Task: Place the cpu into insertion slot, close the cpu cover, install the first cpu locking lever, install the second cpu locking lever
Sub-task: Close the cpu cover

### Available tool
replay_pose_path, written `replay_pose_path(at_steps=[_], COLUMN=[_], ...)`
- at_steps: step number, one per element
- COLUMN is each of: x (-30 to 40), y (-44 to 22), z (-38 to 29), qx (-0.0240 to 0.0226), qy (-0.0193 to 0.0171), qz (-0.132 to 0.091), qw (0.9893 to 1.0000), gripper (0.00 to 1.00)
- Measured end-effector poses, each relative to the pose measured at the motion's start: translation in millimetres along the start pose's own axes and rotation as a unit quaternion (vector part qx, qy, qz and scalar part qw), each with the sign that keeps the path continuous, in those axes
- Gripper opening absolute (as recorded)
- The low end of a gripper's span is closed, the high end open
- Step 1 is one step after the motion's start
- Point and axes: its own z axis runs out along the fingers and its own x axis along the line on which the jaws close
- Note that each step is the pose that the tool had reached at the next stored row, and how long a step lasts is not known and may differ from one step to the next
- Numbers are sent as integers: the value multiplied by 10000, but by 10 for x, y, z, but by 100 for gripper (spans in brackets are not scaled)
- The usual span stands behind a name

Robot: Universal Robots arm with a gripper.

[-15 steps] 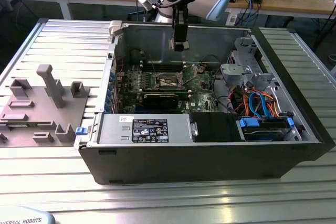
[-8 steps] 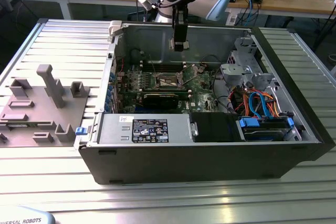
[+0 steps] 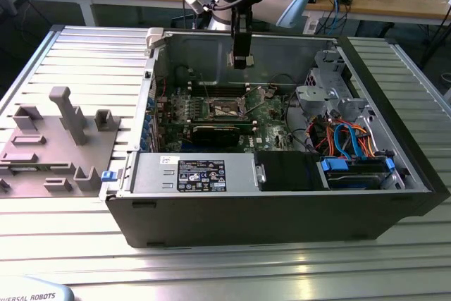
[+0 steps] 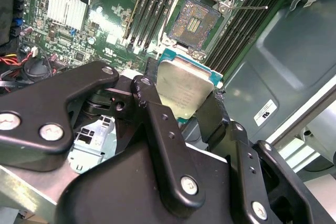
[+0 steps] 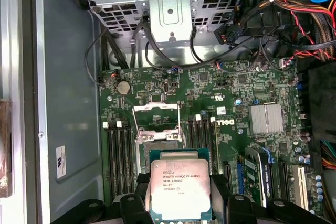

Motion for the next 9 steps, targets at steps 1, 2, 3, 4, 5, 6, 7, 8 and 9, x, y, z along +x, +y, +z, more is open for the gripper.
replay_pose_path(at_steps=[1, 2, 3, 4, 5, 6, 7, 8, 9], x=[0, 0, 0, 0, 0, 0, 0, 0, 0], y=[0, 0, 0, 0, 0, 0, 0, 0, 0], z=[0, 0, 0, 0, 0, 0, 0, 0, 0], qx=[0, 0, 0, 0, 0, 0, -1, 0, -1], qy=[0, 0, -1, -1, -1, -1, -2, -2, -2], qz=[3, 6, 10, 14, 17, 20, 23, 26, 32], qw=[10000, 10000, 10000, 10000, 10000, 10000, 10000, 10000, 10000], gripper=[54, 54, 54, 54, 54, 54, 54, 54, 54])
